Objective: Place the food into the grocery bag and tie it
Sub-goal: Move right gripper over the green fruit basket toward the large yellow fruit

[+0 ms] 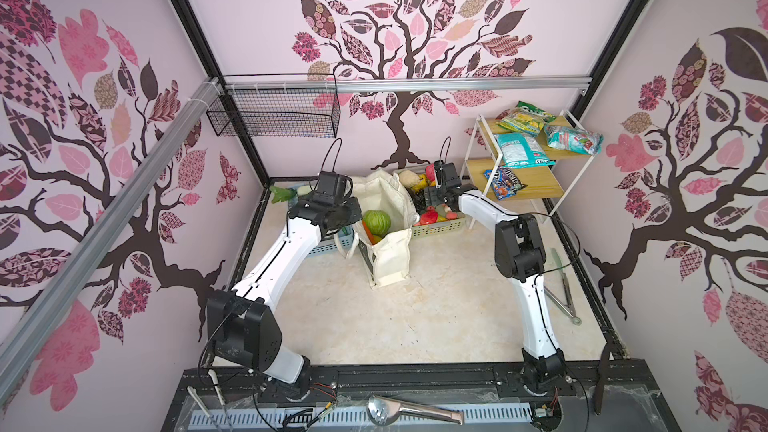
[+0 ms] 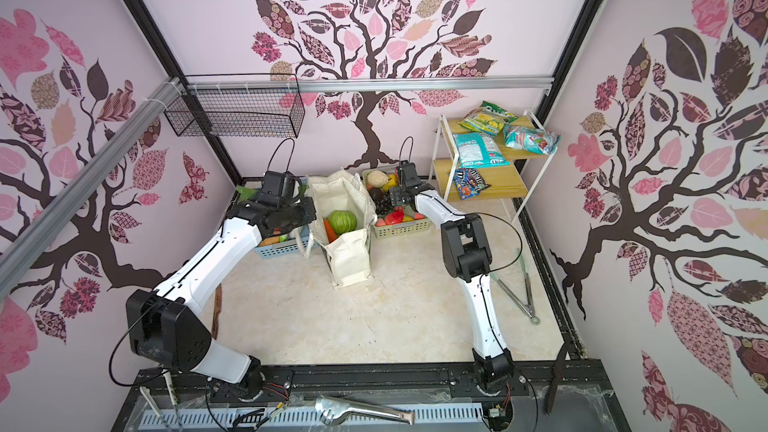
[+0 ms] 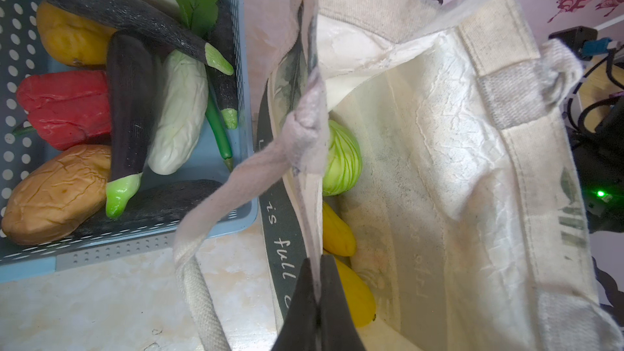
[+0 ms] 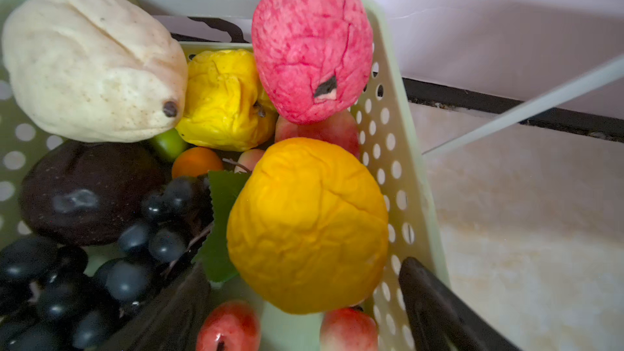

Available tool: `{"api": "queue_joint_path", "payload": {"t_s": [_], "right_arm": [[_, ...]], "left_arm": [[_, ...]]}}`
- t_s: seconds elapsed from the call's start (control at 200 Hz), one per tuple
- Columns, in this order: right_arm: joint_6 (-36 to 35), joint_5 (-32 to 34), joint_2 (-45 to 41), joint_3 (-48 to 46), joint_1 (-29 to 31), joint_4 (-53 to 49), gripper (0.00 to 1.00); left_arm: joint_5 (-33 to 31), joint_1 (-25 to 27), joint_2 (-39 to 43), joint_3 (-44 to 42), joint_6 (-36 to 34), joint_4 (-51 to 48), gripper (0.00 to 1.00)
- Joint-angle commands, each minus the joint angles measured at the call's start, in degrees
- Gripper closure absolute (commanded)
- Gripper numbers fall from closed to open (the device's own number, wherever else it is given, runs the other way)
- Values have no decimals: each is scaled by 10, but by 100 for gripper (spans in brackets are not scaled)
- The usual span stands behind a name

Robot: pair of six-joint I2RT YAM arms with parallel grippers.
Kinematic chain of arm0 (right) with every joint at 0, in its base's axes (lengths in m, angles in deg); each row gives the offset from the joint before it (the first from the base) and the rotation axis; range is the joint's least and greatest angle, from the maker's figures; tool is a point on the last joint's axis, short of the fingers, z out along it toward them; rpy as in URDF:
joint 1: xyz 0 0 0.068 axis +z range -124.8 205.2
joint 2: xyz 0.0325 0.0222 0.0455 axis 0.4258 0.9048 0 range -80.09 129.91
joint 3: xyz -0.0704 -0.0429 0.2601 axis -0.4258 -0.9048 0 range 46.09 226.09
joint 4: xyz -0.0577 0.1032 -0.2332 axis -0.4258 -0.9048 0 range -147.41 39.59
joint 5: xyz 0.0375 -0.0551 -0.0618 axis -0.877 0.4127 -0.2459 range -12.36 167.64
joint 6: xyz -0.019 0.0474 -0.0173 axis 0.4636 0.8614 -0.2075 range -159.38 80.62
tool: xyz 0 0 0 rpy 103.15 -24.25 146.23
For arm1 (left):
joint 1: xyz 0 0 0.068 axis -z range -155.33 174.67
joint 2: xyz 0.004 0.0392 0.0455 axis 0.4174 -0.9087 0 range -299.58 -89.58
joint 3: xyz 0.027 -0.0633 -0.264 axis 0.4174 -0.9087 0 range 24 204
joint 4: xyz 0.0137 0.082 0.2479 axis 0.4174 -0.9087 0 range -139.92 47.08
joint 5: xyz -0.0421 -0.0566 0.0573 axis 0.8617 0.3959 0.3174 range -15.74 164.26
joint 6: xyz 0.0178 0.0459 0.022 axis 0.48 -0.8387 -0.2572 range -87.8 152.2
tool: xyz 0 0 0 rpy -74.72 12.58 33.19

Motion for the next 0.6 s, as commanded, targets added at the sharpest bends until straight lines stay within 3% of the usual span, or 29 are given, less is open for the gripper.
{"api": "queue_joint_path", "payload": {"t_s": [0.0, 0.595], "right_arm": [[-2, -7, 32, 19, -4, -9, 9], [6, -22, 19, 24, -4, -12, 28]], "left_arm": [[13, 7, -11, 4, -16, -14, 100], [6, 8, 0, 4, -24, -15, 100]]}}
